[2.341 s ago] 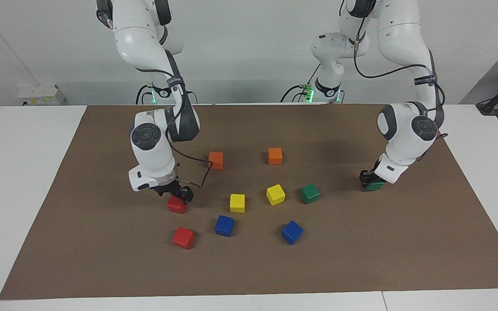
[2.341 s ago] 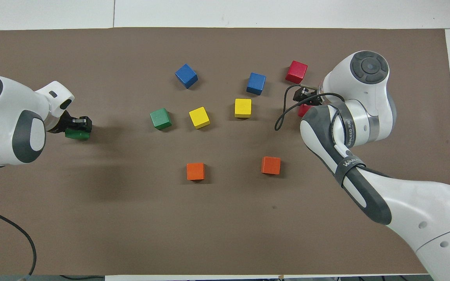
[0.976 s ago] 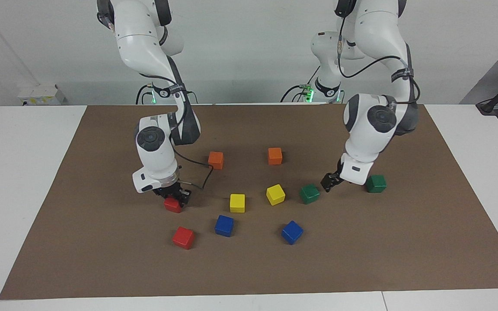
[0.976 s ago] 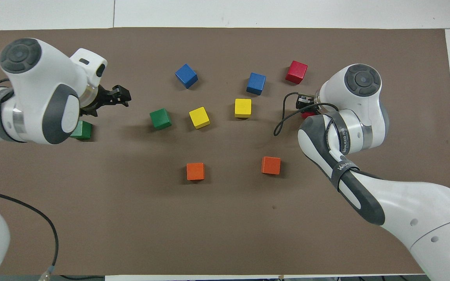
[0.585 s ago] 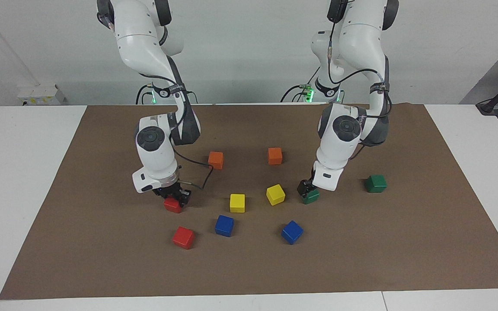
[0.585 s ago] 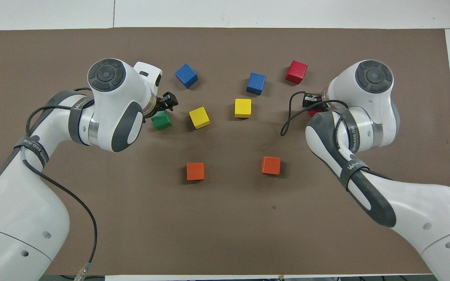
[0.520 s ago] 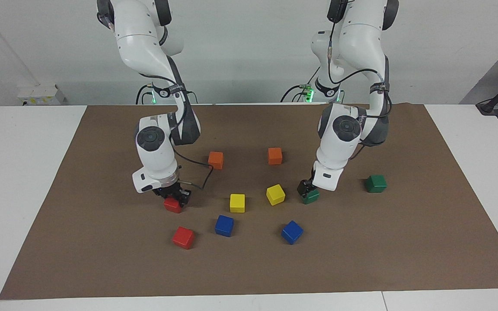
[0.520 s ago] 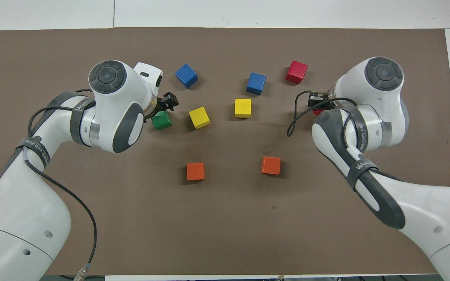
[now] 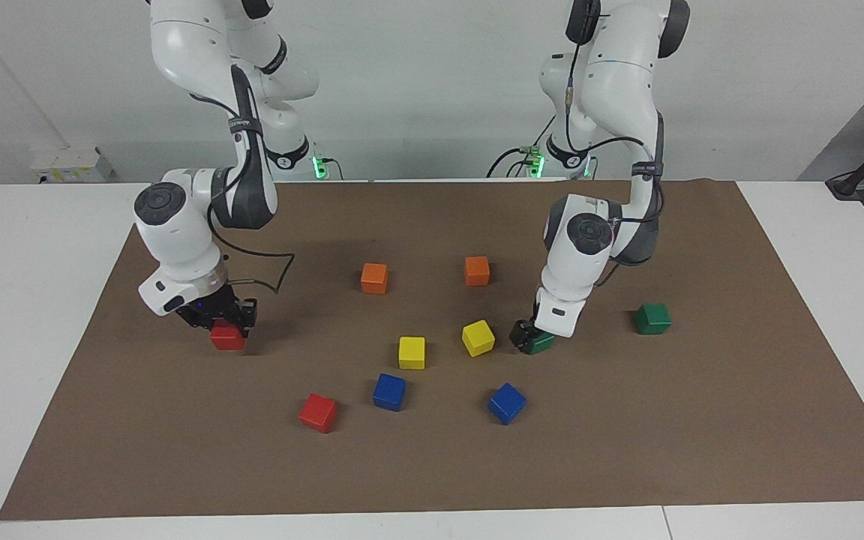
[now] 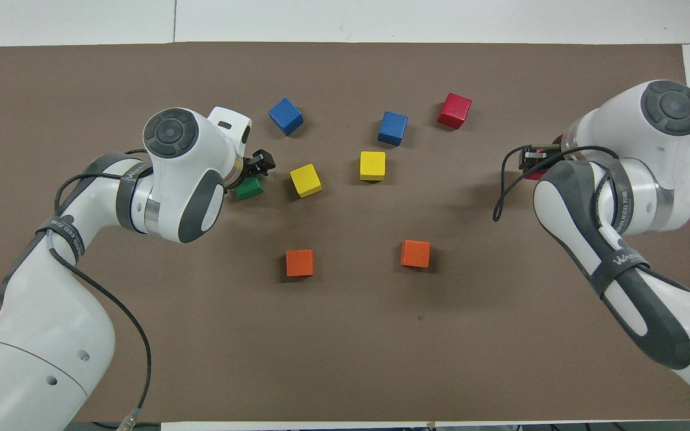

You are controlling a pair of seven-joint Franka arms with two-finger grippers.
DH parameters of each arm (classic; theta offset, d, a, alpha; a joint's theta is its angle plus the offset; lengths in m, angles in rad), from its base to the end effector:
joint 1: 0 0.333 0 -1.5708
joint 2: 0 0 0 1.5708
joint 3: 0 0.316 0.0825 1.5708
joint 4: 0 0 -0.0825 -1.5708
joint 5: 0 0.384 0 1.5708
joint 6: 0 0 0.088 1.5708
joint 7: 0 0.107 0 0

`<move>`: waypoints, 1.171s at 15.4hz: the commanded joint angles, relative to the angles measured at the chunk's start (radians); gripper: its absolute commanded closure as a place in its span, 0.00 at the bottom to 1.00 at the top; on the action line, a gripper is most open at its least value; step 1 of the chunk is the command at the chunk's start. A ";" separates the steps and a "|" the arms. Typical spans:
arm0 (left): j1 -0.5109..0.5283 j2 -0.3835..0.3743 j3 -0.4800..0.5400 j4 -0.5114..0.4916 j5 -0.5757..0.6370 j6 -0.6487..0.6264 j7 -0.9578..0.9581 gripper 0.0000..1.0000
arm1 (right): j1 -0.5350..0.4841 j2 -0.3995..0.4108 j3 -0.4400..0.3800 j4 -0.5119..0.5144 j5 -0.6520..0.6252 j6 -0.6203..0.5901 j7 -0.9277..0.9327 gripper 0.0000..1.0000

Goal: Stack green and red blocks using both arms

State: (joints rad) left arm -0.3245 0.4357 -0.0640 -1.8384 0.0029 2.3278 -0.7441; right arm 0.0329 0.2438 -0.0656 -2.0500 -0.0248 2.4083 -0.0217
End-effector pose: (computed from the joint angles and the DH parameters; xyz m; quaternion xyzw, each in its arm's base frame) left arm 0.6009 -0.2427 0.2976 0.9834 0.1791 0.0164 0.0250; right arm 0.5982 -0.0186 0.3316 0.9982 0.0046 0.0569 0.0182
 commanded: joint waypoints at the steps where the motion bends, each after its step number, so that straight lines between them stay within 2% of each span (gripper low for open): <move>1: -0.025 -0.008 0.018 0.008 0.003 -0.049 -0.070 1.00 | -0.034 -0.032 0.012 -0.076 -0.010 0.093 -0.058 1.00; 3: -0.025 -0.009 0.018 0.094 0.022 -0.196 -0.066 1.00 | -0.057 -0.012 0.012 -0.085 -0.010 0.119 -0.084 1.00; 5: 0.005 -0.053 0.020 0.116 0.042 -0.301 -0.029 1.00 | -0.067 0.003 0.012 -0.087 -0.010 0.156 -0.096 1.00; 8: 0.158 -0.164 0.016 0.094 0.040 -0.434 0.287 1.00 | -0.071 0.020 0.013 -0.085 -0.009 0.170 -0.093 1.00; 10: 0.243 -0.178 0.018 0.093 0.040 -0.479 0.508 1.00 | -0.071 0.031 0.013 -0.084 -0.003 0.199 -0.092 1.00; 12: 0.300 -0.186 0.018 0.062 0.040 -0.455 0.656 1.00 | -0.071 0.040 0.013 -0.079 0.005 0.199 -0.089 1.00; 13: 0.320 -0.193 0.018 0.033 0.040 -0.423 0.717 1.00 | -0.071 0.042 0.013 -0.078 0.005 0.199 -0.087 0.70; 14: 0.335 -0.204 0.018 0.004 0.040 -0.389 0.756 1.00 | -0.071 0.042 0.013 -0.076 0.006 0.199 -0.087 0.16; 15: 0.343 -0.210 0.018 -0.027 0.040 -0.352 0.778 1.00 | -0.071 0.042 0.013 -0.072 0.006 0.199 -0.087 0.00; 18: 0.383 -0.207 0.016 -0.041 0.040 -0.302 0.838 1.00 | -0.061 0.043 0.012 -0.038 0.006 0.161 -0.080 0.00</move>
State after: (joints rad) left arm 0.0318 0.2640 -0.0362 -1.8348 0.0348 1.9849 0.0444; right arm -0.0199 0.2818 -0.0650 -2.1156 -0.0234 2.5862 -0.0965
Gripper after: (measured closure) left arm 0.454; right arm 0.383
